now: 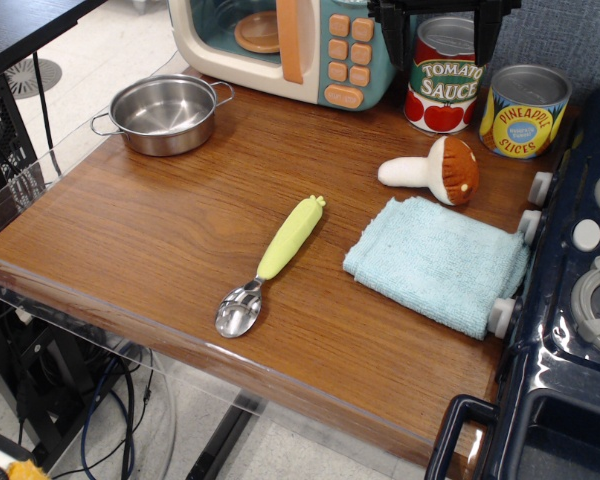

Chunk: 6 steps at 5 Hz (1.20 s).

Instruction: Move the pot to the bottom left of the table.

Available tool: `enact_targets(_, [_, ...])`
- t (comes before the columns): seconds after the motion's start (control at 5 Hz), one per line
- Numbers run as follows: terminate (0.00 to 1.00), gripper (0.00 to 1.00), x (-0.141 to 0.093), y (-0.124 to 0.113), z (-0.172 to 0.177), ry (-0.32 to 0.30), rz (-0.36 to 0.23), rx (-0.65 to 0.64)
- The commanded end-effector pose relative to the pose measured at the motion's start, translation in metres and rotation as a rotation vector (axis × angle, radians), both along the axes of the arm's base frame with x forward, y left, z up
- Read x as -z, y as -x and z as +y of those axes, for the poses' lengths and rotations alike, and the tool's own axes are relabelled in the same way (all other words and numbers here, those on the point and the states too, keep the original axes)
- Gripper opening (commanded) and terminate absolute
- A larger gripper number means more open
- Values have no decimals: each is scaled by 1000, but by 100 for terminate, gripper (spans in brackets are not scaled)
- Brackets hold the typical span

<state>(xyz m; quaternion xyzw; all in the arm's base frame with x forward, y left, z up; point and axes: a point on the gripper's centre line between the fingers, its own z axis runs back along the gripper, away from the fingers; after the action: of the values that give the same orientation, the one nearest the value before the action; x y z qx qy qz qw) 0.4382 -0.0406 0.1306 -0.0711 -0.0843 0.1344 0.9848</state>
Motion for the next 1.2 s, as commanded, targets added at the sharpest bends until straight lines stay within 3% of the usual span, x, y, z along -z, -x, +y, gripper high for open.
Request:
enact_targets(0.0, [0, 100, 0, 0, 0, 0, 0, 0])
enact_targets(0.4, [0, 100, -2, 17, 52, -61, -38, -10])
enact_targets(0.6, [0, 100, -8, 24, 96, -131, -52, -26])
enact_targets(0.8, [0, 100, -4, 26, 127, -140, -58, -39])
enact_targets(1.0, [0, 100, -2, 22, 156, -199, -58, -47])
